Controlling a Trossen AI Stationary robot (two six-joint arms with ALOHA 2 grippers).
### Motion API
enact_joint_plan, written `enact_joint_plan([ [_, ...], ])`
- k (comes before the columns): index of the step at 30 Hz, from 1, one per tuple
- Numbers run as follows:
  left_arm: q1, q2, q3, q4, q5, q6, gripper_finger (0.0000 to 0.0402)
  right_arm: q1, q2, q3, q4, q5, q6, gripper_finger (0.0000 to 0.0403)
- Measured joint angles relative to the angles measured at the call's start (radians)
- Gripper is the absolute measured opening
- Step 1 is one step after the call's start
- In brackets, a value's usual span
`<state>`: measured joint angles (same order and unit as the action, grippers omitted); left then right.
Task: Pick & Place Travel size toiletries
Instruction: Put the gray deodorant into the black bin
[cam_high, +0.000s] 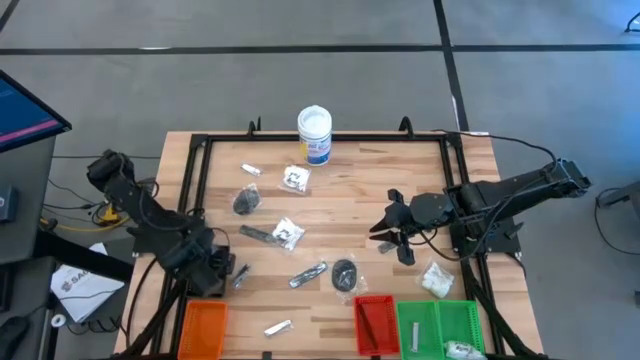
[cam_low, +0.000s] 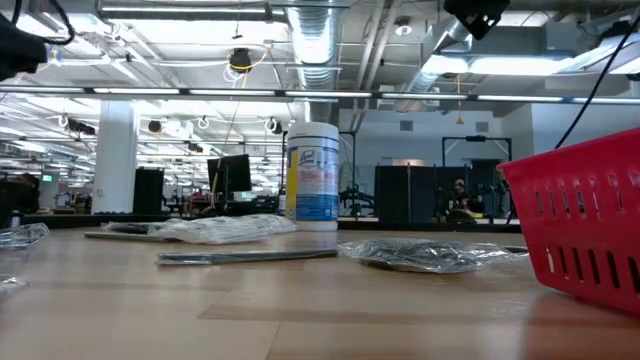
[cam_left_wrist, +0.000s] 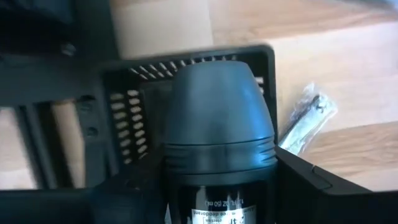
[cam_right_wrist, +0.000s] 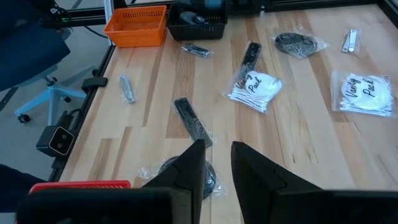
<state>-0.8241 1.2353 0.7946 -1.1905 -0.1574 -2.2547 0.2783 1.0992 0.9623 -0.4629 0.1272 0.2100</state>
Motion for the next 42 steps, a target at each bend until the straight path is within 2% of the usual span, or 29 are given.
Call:
enact_joint_plan([
  [9, -0.002, 0.043, -0.111, 0.207, 0.011, -0.002, 0.0201, 0.0, 0.0, 0.0, 0.0, 0.0, 0.0, 0.0071],
  [21, 0.002, 0.052, -0.161, 0.243, 0.024, -0.002, 0.0203, -0.006, 0.0, 0.0, 0.0, 0.0, 0.0, 0.0071],
  [32, 0.001, 0.058, -0.169, 0.257, 0.061, 0.027, 0.0222, -0.006, 0.0, 0.0, 0.0, 0.0, 0.0, 0.0071],
  [42, -0.002, 0.043, -0.166, 0.272, 0.085, 0.028, 0.0271, -0.006, 0.0, 0.0, 0.0, 0.0, 0.0, 0.0071],
])
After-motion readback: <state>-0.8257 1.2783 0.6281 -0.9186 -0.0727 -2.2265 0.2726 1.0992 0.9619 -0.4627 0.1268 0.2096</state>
